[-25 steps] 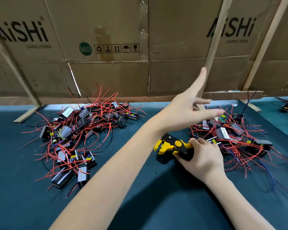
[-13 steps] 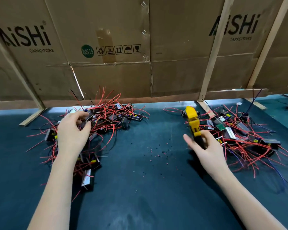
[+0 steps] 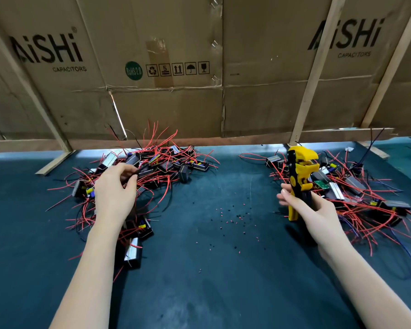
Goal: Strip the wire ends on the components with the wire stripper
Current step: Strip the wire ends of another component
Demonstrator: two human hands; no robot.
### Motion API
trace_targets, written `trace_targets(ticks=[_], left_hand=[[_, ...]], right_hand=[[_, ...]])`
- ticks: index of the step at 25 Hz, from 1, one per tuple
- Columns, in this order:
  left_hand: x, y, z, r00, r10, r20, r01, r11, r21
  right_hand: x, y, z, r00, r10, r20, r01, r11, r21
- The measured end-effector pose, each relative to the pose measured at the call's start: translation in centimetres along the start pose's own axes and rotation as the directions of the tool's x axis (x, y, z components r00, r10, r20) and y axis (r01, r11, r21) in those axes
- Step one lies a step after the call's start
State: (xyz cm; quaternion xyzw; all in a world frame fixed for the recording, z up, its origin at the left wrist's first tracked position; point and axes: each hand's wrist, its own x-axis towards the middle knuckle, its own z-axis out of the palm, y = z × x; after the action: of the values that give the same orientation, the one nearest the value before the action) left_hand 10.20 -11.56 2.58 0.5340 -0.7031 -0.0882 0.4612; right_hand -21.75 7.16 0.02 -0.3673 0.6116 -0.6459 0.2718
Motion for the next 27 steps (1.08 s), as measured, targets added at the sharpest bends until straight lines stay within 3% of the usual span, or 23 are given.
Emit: trace_targets(ticks=[3,7,8,10,12,14,16,17,19,21,22,24,25,27], left_hand=[[0.0,1.3,-0.3,0.984,0.128,-0.121,-0.136,0.988,-0.067],[-0.1,3.6,-1.9,0.866,0.291,-0.407,-0.376,0.915,-0.145],[-0.3,4.2,-2.0,0.86,0.303,-0.41,-0.409,0.891,-0.199],[-0.8,5.7,-1.8,0.913,0.261,-0.313,-0.384,0.809,-0.445],[-1.4,6.9,-1.3,0.965,0.196,-0.174,-0.262,0.686,-0.679],[-1.8,7.3,-0.8,0.985,0.16,-0.055,-0.146,0.634,-0.76],[-2.0,7.3,-0.5,0.983,0.179,-0.027,-0.147,0.704,-0.695],[-1.9,7.1,-0.5,0.976,0.206,-0.074,-0.209,0.772,-0.6],[-1.5,6.2,-1.0,0.923,0.295,-0.248,-0.364,0.88,-0.307],[-0.8,4.5,-1.8,0.863,0.349,-0.366,-0.382,0.924,-0.019],[-0.3,3.5,-2.1,0.887,0.299,-0.352,-0.291,0.954,0.075],[0.3,1.8,-2.6,0.976,0.029,-0.216,0.023,0.973,0.232],[0.4,1.2,-2.8,0.987,-0.103,-0.124,0.134,0.95,0.281],[0.3,0.9,-3.4,0.975,-0.213,0.067,0.197,0.962,0.189]], right_hand=[[0.2,0.0,-0.1,1.0,0.019,-0.009,-0.019,0.999,0.04],[0.4,0.2,-0.1,0.999,0.03,-0.016,-0.03,0.999,0.026],[0.5,0.3,-0.1,0.999,0.035,-0.021,-0.035,0.999,0.018],[0.5,0.5,0.0,0.999,0.042,-0.028,-0.042,0.999,-0.006],[0.5,0.5,0.0,0.999,0.046,-0.023,-0.047,0.999,-0.027],[0.5,0.5,0.0,0.999,0.042,-0.019,-0.043,0.998,-0.055],[0.3,0.5,0.1,0.999,0.03,-0.017,-0.031,0.996,-0.087],[0.2,0.4,0.2,1.0,0.018,-0.008,-0.019,0.995,-0.102],[0.1,0.4,0.3,1.0,-0.007,0.014,0.009,0.989,-0.145],[0.1,0.3,0.5,0.999,-0.022,0.035,0.029,0.977,-0.212],[0.0,0.4,0.6,0.999,-0.027,0.044,0.036,0.97,-0.241],[-0.1,0.4,0.9,0.998,-0.043,0.05,0.056,0.956,-0.288],[-0.2,0.4,1.0,0.997,-0.053,0.049,0.066,0.949,-0.31],[-0.3,0.3,1.2,0.998,-0.058,0.039,0.068,0.946,-0.316]])
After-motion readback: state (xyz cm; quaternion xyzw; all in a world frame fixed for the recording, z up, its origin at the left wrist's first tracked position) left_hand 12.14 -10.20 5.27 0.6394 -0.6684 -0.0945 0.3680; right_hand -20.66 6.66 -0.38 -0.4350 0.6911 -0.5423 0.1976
